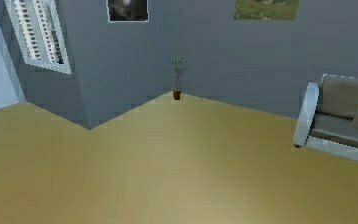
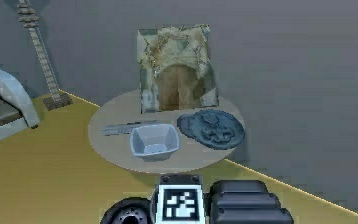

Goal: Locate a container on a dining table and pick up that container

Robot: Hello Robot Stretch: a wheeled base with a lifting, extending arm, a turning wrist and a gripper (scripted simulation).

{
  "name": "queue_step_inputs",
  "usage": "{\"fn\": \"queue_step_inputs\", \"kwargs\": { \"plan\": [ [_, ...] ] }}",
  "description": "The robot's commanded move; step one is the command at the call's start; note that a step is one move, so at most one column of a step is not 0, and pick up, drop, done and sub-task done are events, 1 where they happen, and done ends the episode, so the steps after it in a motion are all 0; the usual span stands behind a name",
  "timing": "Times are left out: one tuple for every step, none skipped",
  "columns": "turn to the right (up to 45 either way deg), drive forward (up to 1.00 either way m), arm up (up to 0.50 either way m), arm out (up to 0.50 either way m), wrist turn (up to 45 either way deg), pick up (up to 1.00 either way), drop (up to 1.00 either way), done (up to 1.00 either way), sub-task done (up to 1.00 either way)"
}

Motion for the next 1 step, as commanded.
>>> {"fn": "queue_step_inputs", "kwargs": {
  "plan": [
    [0.0,0.0,0.0,0.48,0.0,0.0,0.0,0.0,0.0]
  ]
}}
